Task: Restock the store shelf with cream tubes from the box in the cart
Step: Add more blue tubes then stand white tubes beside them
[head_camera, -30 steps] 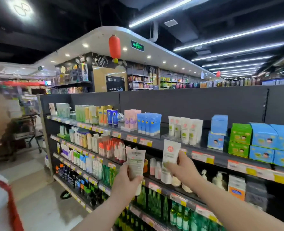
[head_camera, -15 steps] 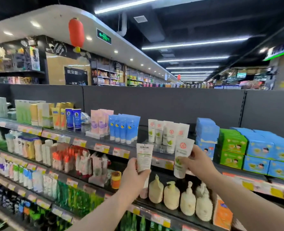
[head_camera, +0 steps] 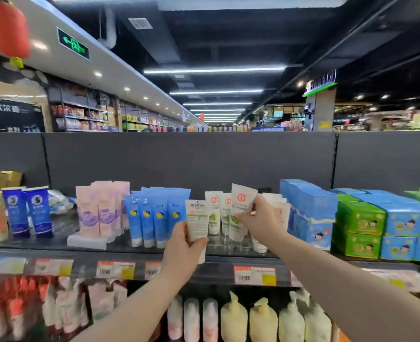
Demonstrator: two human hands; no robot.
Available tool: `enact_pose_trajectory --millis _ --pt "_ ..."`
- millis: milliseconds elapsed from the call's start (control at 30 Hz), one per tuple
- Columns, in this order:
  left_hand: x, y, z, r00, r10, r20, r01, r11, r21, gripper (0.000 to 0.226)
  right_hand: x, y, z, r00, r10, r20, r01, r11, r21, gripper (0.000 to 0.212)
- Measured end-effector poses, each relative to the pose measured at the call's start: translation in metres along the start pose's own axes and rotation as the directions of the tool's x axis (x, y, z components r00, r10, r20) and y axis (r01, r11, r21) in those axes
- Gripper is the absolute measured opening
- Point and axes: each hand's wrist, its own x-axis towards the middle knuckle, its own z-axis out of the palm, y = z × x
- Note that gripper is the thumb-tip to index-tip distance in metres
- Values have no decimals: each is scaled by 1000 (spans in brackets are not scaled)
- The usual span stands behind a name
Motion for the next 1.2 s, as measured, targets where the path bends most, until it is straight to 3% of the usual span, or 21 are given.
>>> enact_pose_trajectory --millis 167,400,600,767,1000,1200 --pt "24 -8 0 998 40 47 -41 999 15 28 28 -6 28 1000 26 4 -26 998 -51 28" --pt "37 -23 7 999 -19 37 22 996 -90 30 61 1 58 994 76 74 -66 989 -129 17" --pt "48 -29 14 998 -31 53 38 992 -118 32 80 12 81 986 123 115 -112 989 -99 26" --pt "56 -37 16 998 -33 56 39 994 -106 35 85 14 85 976 138 165 -120 986 -119 18" --pt "63 -48 15 996 -23 81 30 995 -91 36 95 18 80 966 165 199 -124 971 -203 28" --pt "65 -54 13 995 -35 88 43 995 -91 35 98 19 81 955 180 236 -121 963 -241 22"
